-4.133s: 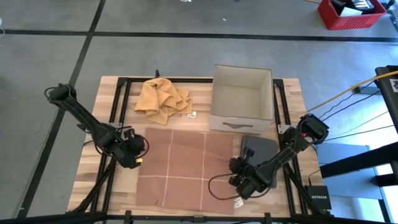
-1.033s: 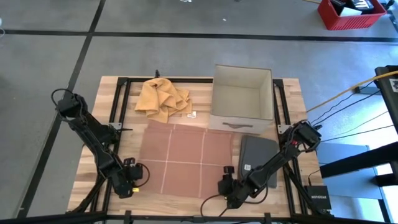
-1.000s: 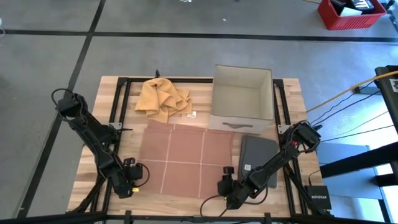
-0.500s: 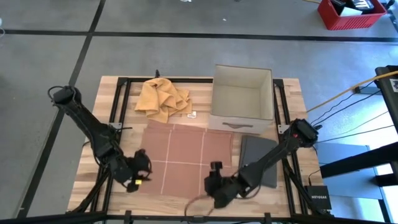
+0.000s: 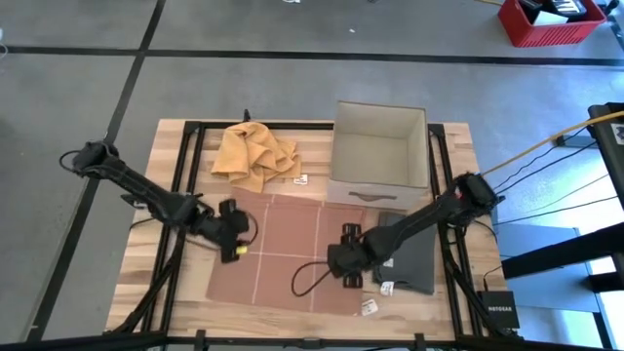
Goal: Fold towel
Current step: Fold the light orange towel
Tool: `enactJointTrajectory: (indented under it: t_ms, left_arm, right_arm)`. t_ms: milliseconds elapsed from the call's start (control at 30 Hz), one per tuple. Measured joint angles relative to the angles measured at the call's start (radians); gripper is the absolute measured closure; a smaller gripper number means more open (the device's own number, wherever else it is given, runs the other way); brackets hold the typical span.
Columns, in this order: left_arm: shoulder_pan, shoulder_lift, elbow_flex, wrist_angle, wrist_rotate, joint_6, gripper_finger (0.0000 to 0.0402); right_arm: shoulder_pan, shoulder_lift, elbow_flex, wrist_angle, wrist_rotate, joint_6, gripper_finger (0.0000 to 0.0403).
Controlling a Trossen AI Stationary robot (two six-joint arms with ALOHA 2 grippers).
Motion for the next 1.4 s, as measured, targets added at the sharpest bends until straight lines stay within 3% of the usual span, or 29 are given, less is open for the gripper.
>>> enactJointTrajectory:
  t_ms: [100, 233, 400, 567, 800, 933, 1100, 1267, 1400]
  left_arm:
    - [0.120, -0.002, -0.008, -0.047, 0.008, 0.023, 0.0163]
    - [0.219, 0.008, -0.075, 0.002, 0.144, 0.045, 0.0164]
    - [0.194, 0.008, -0.184, 0.045, 0.194, -0.061, 0.0175]
    - [0.090, 0.012, -0.266, 0.155, 0.226, -0.216, 0.0184]
    - [-0.092, 0.055, -0.275, 0.291, 0.237, -0.414, 0.0192]
    - [-0.124, 0.038, -0.227, 0.221, 0.260, -0.435, 0.0192]
    - [-0.069, -0.029, -0.051, 0.028, 0.209, -0.303, 0.0192]
    - [0.036, -0.059, 0.047, -0.160, 0.012, -0.117, 0.0192]
    - [0.175, -0.056, -0.020, -0.261, 0.088, -0.071, 0.0192]
  right_arm:
    - [-0.044, -0.081, -0.070, 0.030, 0.020, -0.047, 0.0152]
    - [-0.106, -0.153, -0.233, 0.276, -0.028, -0.066, 0.0151]
    - [-0.113, -0.138, -0.418, 0.594, -0.056, -0.056, 0.0150]
    - [-0.073, -0.105, -0.463, 0.698, -0.091, -0.023, 0.0150]
    - [0.016, -0.098, -0.463, 0.716, -0.101, -0.025, 0.0150]
    - [0.025, -0.111, -0.424, 0.655, -0.091, -0.026, 0.0150]
    - [-0.005, -0.201, -0.302, 0.455, -0.068, -0.092, 0.0150]
    - [-0.050, -0.290, -0.263, 0.294, 0.030, -0.122, 0.0150]
    - [-0.106, -0.330, -0.336, 0.262, 0.050, -0.107, 0.0150]
